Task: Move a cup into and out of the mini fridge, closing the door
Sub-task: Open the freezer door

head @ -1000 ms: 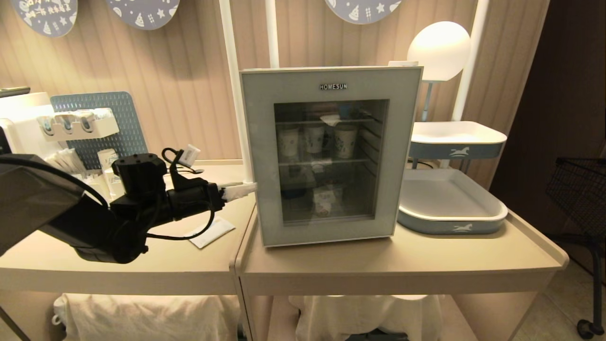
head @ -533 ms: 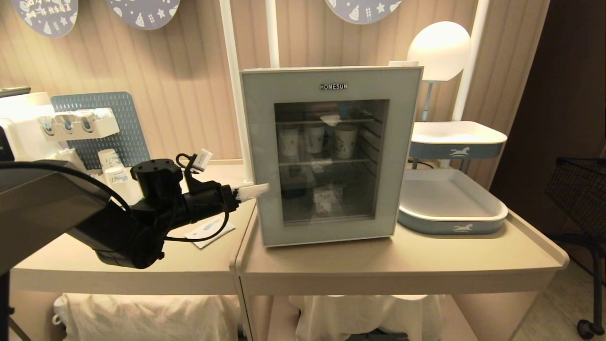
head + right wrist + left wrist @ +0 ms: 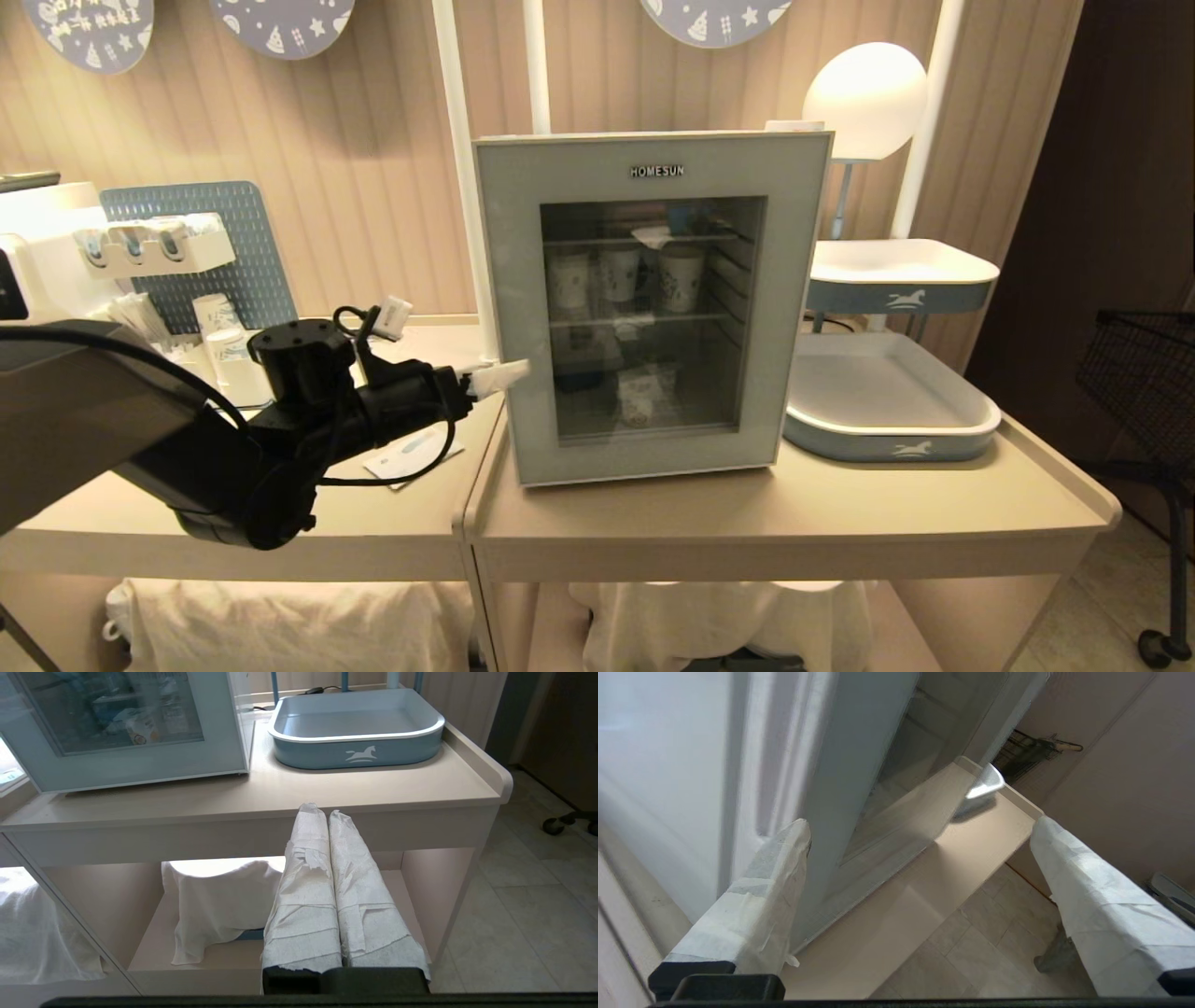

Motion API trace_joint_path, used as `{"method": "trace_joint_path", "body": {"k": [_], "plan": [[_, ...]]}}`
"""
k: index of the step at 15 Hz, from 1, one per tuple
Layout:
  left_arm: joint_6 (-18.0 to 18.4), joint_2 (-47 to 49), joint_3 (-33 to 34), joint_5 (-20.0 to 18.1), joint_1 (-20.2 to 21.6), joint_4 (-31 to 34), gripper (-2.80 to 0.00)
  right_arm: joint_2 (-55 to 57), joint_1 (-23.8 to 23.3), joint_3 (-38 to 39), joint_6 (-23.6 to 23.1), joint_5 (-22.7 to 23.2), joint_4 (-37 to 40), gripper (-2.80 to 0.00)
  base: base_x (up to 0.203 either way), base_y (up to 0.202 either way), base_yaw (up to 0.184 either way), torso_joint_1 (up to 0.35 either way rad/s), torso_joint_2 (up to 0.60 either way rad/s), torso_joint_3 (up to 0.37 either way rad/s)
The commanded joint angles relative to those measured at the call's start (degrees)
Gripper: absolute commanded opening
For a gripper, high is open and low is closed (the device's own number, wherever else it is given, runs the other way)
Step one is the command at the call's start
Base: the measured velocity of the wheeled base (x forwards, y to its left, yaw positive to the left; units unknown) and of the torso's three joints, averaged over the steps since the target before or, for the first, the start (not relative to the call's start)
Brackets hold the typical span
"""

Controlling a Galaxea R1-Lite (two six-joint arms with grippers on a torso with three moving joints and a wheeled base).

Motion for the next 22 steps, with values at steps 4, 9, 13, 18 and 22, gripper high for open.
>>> {"method": "trace_joint_path", "body": {"k": [4,9,13,18,22], "plan": [[-0.08,1.75,-5.11,3.22,-0.88,3.17,0.0,-0.02,-0.03,-0.01,0.0,0.01,0.0,-2.8,0.0,0.0,0.0,0.0,0.0,0.0],[0.28,4.19,-7.67,6.48,-4.08,5.03,0.0,-0.02,-0.04,-0.01,0.0,0.01,0.0,-2.8,0.0,0.0,0.0,0.0,0.0,0.0],[0.28,5.56,-8.53,7.6,-5.91,4.94,0.0,-0.02,-0.04,-0.01,0.0,0.01,0.0,-2.8,0.0,0.0,0.0,0.0,0.0,0.0],[-0.12,0.49,-3.86,6.61,-6.22,4.7,0.0,-0.02,0.01,-0.01,0.0,0.01,0.0,-2.8,0.0,0.0,0.0,0.0,0.0,0.0],[-0.32,-6.6,2.54,1.22,-6.47,4.46,0.0,-0.02,0.03,-0.01,0.0,0.01,0.0,-2.8,0.0,0.0,0.0,0.0,0.0,0.0]]}}
